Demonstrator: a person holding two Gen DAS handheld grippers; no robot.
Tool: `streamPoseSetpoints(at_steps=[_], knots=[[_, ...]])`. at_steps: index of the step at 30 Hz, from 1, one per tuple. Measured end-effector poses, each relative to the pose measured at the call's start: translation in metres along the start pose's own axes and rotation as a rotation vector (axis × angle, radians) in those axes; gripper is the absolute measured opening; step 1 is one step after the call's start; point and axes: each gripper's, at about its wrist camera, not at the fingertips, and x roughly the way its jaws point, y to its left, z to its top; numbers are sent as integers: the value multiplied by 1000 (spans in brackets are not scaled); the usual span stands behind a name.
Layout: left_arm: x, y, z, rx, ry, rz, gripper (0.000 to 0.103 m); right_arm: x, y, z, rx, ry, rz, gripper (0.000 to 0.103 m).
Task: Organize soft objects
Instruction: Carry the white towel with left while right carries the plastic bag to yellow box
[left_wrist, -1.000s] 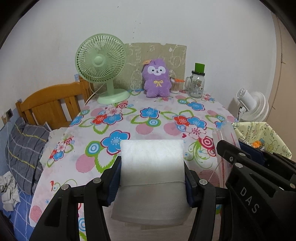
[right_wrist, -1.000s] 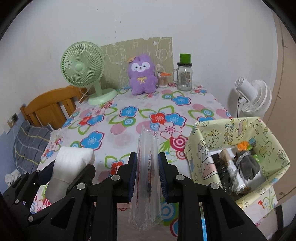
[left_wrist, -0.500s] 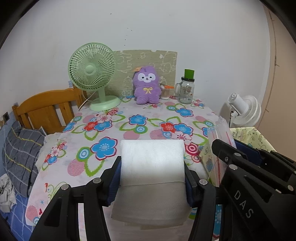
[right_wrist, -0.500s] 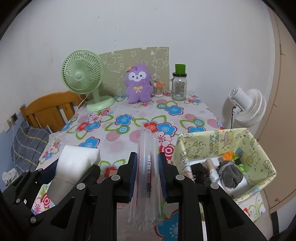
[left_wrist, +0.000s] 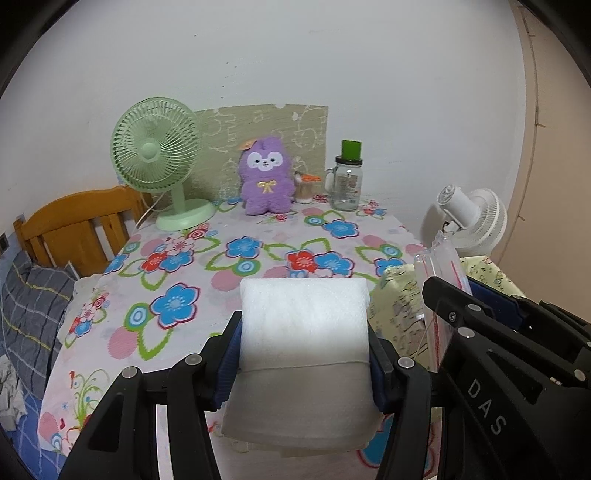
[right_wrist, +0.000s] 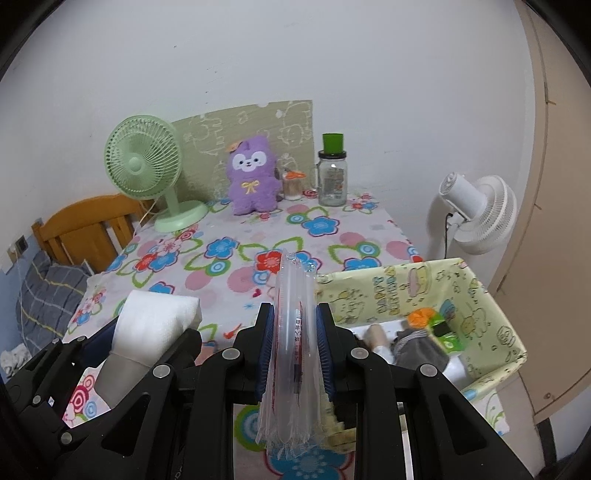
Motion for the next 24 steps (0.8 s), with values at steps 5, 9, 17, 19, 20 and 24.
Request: streamPoseSetpoints(at_steps=[5, 9, 17, 19, 20, 24], knots=[[3, -18, 6, 8, 0, -29, 59, -4, -18, 5, 11, -11, -10, 26], [4, -31, 9, 18, 0, -37, 59, -4, -31, 7, 19, -9, -15, 26], [10, -56, 15, 35, -3, -55, 59, -4, -59, 9, 60, -23, -30, 26], [12, -62, 15, 39, -1, -61, 59, -4, -65, 10, 67, -24, -35, 26], [14, -65, 16, 41, 1, -66, 59, -4, -68, 9, 72, -25, -38, 26], [19, -81, 17, 55, 8, -92, 59, -3, -84, 9, 91, -24, -53, 26]])
